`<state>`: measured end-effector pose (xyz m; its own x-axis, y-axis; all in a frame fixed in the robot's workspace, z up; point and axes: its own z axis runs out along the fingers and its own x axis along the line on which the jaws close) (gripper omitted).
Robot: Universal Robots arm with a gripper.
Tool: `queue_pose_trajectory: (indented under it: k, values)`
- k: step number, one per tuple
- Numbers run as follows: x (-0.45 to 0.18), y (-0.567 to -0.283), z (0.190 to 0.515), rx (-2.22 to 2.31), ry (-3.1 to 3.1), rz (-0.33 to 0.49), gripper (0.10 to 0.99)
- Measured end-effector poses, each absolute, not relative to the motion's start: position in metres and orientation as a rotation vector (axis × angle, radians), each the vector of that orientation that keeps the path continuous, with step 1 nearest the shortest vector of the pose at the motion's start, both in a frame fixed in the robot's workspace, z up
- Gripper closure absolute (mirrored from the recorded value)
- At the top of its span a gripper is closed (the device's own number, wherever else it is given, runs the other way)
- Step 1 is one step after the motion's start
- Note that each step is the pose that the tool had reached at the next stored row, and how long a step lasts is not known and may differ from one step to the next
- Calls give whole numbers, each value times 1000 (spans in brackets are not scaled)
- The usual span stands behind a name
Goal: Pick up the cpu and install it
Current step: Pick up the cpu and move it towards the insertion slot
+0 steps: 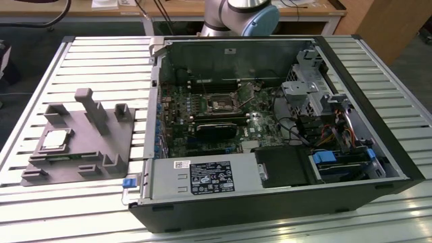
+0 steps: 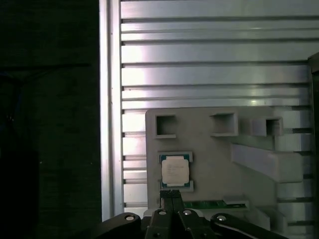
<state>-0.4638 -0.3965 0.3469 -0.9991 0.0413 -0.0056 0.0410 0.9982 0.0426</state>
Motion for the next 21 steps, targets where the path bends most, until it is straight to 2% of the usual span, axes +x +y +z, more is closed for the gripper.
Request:
queue_pose_trajectory:
  k: [5, 6, 7, 8, 9, 12, 13, 14, 15, 18, 19, 21]
  values:
    - [-464, -397, 338, 65, 3134, 67, 973]
    - [-464, -397, 336, 65, 3134, 67, 918]
    - [-464, -397, 334, 65, 3134, 67, 918]
    - [-464, -397, 333, 65, 3135, 67, 855]
    - [-464, -397, 331, 65, 3135, 67, 855]
    - [-464, -398, 327, 65, 3136, 67, 678]
    - [-464, -398, 325, 65, 3136, 67, 678]
    - [-464, -398, 324, 65, 3136, 67, 620]
    - [-464, -398, 322, 65, 3136, 67, 620]
    - [-464, -398, 318, 65, 3137, 67, 447]
    - [-464, -398, 316, 65, 3138, 67, 447]
    - [-464, -398, 313, 65, 3141, 67, 329]
